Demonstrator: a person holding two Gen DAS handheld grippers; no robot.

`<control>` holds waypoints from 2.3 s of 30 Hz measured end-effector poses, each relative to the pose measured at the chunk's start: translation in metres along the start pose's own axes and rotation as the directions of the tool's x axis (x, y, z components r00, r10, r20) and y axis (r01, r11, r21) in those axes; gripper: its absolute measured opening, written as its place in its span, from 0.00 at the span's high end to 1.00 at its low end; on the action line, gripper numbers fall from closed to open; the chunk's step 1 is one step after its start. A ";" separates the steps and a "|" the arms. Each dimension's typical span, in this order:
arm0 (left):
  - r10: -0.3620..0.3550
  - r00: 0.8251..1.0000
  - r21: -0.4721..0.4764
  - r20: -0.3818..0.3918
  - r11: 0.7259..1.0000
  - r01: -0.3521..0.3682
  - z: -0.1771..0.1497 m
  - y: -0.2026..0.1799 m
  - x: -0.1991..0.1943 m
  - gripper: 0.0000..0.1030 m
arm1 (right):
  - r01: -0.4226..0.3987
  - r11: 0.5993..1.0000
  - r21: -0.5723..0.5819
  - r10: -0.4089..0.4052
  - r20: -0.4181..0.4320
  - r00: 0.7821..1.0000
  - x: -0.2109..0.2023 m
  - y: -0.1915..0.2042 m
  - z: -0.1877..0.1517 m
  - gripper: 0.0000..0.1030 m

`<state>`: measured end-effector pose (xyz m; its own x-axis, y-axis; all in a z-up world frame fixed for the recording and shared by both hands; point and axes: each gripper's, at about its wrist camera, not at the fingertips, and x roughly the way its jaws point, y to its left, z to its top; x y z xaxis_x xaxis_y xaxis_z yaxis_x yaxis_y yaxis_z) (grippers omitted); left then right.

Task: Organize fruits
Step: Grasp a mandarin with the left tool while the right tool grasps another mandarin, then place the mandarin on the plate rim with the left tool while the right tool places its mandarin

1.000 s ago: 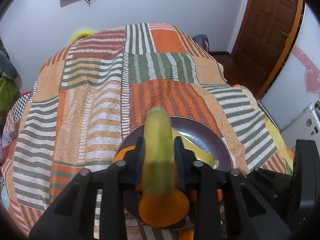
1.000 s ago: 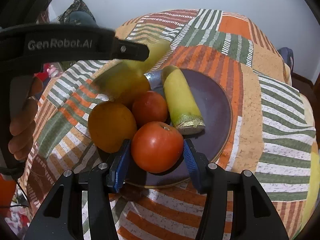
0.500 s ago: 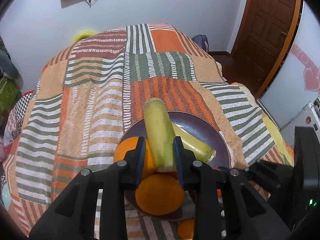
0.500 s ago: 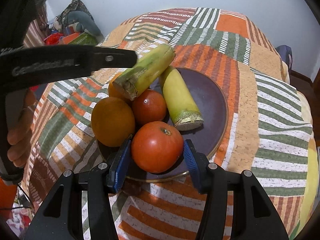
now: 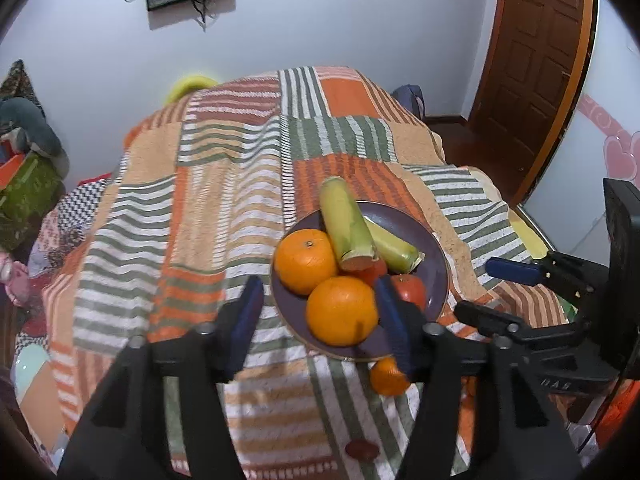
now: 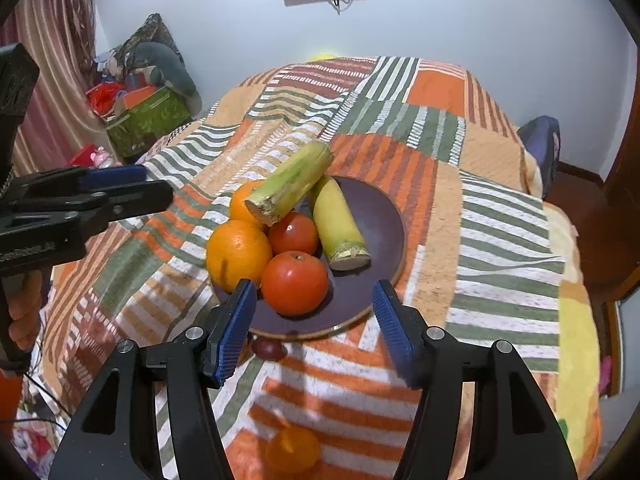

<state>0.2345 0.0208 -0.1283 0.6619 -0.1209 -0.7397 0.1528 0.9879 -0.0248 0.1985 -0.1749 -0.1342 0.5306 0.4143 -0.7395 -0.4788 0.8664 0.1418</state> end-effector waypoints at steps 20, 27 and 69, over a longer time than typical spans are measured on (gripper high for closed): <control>-0.064 0.987 -0.059 -0.146 0.997 0.056 -0.069 -0.010 -0.012 0.32 | 0.037 0.999 -0.011 -0.038 -0.037 0.999 -0.031 0.011 -0.057 0.38; -0.086 0.979 -0.058 -0.183 0.995 0.077 -0.081 -0.019 0.005 0.32 | 0.011 1.000 -0.012 -0.012 -0.129 0.992 -0.010 0.014 -0.083 0.53; -0.140 0.968 -0.033 -0.209 0.990 0.136 -0.057 -0.044 0.059 0.64 | -0.011 1.000 0.023 0.012 -0.043 0.999 -0.008 -0.014 -0.052 0.69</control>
<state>0.2252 -0.0244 -0.2095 0.4661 -0.2351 -0.8529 0.2175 0.9649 -0.1471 0.1644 -0.2050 -0.1642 0.4941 0.4127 -0.7653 -0.4687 0.8678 0.1653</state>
